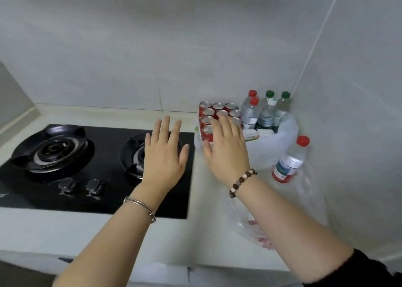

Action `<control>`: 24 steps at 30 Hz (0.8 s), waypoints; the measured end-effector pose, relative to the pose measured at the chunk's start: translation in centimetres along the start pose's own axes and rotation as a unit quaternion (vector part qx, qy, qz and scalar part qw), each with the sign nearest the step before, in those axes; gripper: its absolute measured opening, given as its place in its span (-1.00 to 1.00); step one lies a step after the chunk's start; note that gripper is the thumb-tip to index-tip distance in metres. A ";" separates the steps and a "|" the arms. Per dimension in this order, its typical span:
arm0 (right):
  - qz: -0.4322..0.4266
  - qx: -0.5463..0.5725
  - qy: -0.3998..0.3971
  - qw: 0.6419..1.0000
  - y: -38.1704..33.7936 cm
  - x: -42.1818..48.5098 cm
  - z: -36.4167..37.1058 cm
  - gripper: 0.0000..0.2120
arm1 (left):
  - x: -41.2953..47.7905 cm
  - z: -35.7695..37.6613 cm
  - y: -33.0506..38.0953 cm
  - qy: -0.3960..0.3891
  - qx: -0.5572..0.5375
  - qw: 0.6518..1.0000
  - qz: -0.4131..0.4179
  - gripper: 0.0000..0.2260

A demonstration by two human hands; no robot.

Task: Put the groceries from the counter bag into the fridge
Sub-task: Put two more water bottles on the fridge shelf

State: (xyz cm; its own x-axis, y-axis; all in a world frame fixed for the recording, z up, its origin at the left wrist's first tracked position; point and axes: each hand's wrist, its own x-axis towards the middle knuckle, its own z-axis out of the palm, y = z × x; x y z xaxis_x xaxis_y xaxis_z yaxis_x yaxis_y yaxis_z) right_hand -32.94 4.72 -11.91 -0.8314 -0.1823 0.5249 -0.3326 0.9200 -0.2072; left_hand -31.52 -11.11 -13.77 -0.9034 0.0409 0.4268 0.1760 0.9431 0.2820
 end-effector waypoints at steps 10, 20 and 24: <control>0.210 -0.068 -0.041 0.974 19.8 1.4 0.6 -0.46 | 5.9 13.3 11.8 -0.135 -0.163 0.974 0.081 -0.42; 0.420 0.184 0.026 0.888 24.2 0.6 2.4 -0.56 | 7.0 19.0 13.1 -0.290 -0.074 0.952 -0.063 -0.46; 0.418 0.200 0.022 0.886 23.9 0.1 3.0 -0.79 | 7.3 19.3 12.6 -0.286 -0.107 0.950 -0.073 -0.52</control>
State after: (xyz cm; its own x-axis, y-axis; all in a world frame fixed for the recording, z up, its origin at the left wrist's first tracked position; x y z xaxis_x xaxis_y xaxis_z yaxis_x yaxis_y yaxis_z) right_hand -42.29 25.62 -19.32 -0.8463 0.5268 0.0789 0.2537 0.5288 -0.8099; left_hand -43.43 7.42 -23.69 -0.9781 0.1457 -0.1489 0.0535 0.8665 0.4963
